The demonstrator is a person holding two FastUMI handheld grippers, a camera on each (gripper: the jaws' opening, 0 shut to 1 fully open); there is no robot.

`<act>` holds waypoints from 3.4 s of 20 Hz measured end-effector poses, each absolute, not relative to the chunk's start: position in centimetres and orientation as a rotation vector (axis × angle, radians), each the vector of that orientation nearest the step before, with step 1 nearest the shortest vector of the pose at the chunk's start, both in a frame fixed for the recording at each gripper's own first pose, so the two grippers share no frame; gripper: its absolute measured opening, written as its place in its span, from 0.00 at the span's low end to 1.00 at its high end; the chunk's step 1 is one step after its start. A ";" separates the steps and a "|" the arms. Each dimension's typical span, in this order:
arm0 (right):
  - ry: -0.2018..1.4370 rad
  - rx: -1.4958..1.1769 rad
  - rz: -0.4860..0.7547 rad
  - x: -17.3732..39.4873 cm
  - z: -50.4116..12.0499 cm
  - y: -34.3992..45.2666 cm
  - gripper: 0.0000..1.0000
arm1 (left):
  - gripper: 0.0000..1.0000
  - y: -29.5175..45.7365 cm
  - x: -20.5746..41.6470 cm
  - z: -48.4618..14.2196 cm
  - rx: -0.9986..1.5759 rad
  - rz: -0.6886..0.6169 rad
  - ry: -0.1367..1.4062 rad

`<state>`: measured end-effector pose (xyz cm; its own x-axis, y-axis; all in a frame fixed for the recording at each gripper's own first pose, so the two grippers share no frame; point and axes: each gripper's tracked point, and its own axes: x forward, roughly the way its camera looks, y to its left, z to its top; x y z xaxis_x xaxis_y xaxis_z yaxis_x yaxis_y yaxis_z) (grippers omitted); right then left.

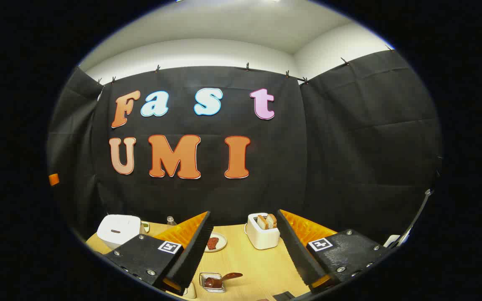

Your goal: Close the left gripper, press the button to open the rice cooker; take a wooden spoon from the chopstick holder with the right hand, scoop a spoonful of rice and pour it into the rice cooker, then put the wooden spoon back into the chopstick holder.

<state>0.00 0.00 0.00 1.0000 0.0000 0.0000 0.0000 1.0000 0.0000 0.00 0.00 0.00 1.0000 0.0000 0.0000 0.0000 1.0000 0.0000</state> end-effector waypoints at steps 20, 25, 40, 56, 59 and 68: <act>0.007 -0.007 0.013 -1.0 -0.1 -0.2 0.94 | 0.99 -0.4 -1.1 0.2 0.007 -0.001 0.015; 0.008 -0.015 0.019 -1.1 -0.3 -0.1 0.95 | 0.66 -0.1 -1.2 0.5 0.017 0.011 -0.002; 0.033 -0.022 -0.008 -1.0 -0.9 -1.2 0.95 | 0.06 -3.0 3.8 -3.6 0.043 -0.081 0.114; 0.113 -0.031 -0.075 -0.3 -4.0 -4.2 0.95 | 0.05 -5.0 17.6 -21.1 0.111 -0.185 0.502; 0.125 -0.034 -0.088 -0.3 -4.4 -4.7 0.95 | 0.05 -4.7 18.1 -23.9 0.129 -0.190 0.566; 0.144 -0.021 -0.114 -0.3 -5.3 -5.7 0.94 | 0.05 -3.9 19.8 -27.2 0.126 -0.159 0.647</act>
<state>-0.30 -5.65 -5.30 0.9831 -0.1146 -0.1424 0.1116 0.9933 -0.0291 19.77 -3.87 -27.15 0.7867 -0.1077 -0.6079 0.1862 0.9802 0.0673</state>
